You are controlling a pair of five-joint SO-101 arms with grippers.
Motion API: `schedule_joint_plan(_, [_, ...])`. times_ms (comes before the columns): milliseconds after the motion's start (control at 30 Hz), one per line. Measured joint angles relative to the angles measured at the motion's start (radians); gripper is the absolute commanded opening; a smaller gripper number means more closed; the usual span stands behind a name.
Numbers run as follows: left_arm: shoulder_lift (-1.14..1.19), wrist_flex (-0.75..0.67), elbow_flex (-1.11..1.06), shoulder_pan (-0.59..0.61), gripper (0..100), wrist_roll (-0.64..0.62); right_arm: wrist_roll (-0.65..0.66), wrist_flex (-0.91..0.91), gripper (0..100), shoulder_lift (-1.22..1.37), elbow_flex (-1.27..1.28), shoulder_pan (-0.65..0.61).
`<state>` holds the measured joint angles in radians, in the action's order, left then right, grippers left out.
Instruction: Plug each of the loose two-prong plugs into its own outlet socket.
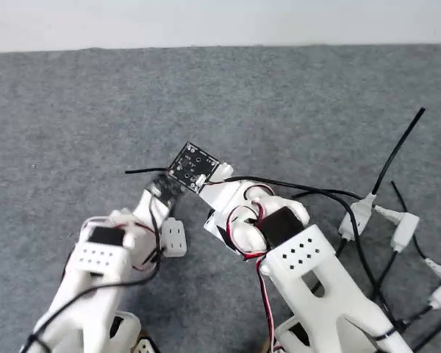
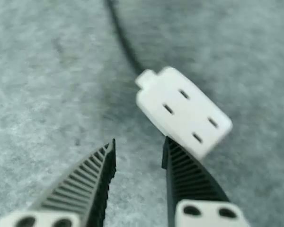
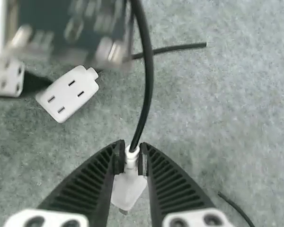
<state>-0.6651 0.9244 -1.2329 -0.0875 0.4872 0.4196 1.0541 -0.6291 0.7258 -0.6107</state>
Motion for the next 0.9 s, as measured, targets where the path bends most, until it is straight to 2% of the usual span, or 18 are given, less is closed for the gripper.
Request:
schedule_joint_plan(200, [-0.249,0.038,-0.114,-0.044,15,0.017,0.0,0.005,0.9,0.049,0.018,0.034])
schedule_joint_plan(400, [-0.336,0.038,-0.137,-0.048,15,0.015,0.006,0.026,0.8,0.08,0.018,0.301])
schedule_joint_plan(500, [-0.345,0.038,-0.137,-0.031,15,0.015,0.064,0.02,0.8,0.138,0.02,0.434])
schedule_joint_plan(667, [-0.347,0.038,-0.137,0.037,15,-0.021,0.123,-0.112,1.6,0.315,0.061,0.54])
schedule_joint_plan(900, [-0.347,0.035,-0.137,0.051,15,-0.041,0.187,-0.133,19.6,0.554,0.015,0.545])
